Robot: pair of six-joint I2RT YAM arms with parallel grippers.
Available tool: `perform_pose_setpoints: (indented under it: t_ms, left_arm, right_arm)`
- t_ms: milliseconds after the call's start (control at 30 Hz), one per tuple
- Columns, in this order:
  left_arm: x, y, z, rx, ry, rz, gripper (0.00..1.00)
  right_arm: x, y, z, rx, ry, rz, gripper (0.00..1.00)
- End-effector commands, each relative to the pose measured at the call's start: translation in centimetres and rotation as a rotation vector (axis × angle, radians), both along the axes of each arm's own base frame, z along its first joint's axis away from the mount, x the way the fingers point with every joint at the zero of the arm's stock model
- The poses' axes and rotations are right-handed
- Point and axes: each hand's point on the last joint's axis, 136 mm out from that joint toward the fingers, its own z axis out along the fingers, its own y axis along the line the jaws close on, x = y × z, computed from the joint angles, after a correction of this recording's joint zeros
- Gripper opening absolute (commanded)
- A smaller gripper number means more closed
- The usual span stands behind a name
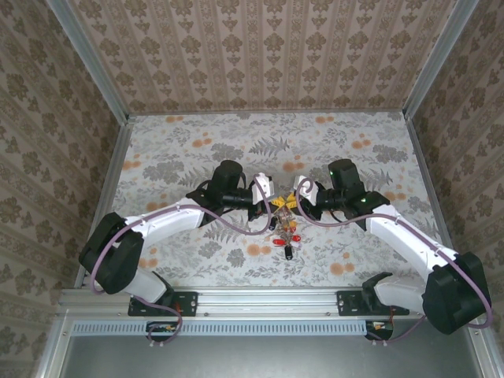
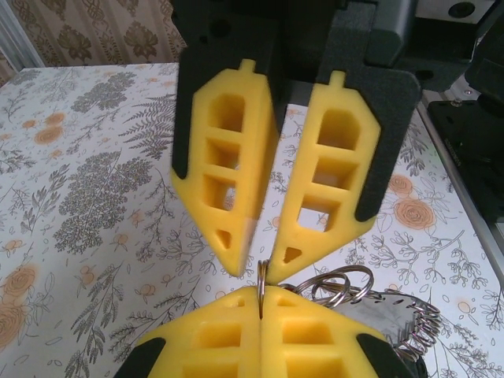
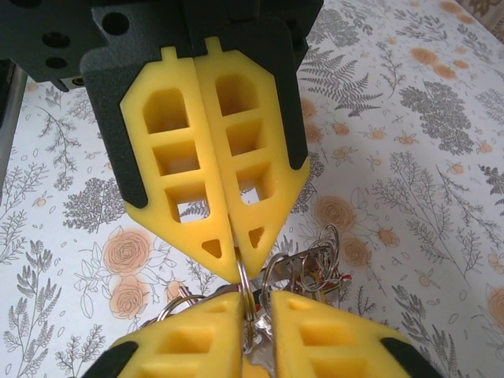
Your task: Put the keys on the keyring
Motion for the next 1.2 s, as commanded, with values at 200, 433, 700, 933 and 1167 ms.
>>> perform_pose_setpoints:
  t_ms: [200,433,700,933,1167]
  left_arm:
    - [0.0,-0.2,3.3,-0.051,-0.078,-0.026,0.02]
    - [-0.1,-0.1,0.9,0.102,-0.079,-0.053,0.18]
    - [0.2,-0.8,0.6,0.126,-0.066,-0.063,0.19]
    - [0.4,-0.7,0.5,0.137,-0.068,-0.048,0.18]
    - [0.6,-1.3,1.8,0.092,-0.08,-0.049,0.0]
  right_arm:
    - [0.1,0.3,1.8,0.018,-0.032,0.032,0.0]
    - [-0.4,0.2,2.8,-0.001,-0.063,0.027,0.0]
    - [-0.8,0.2,3.5,-0.017,-0.09,0.019,0.0]
    - [-1.0,0.2,3.7,-0.016,-0.1,0.017,0.0]
    - [-1.6,0.5,4.1,0.004,-0.1,0.04,0.0]
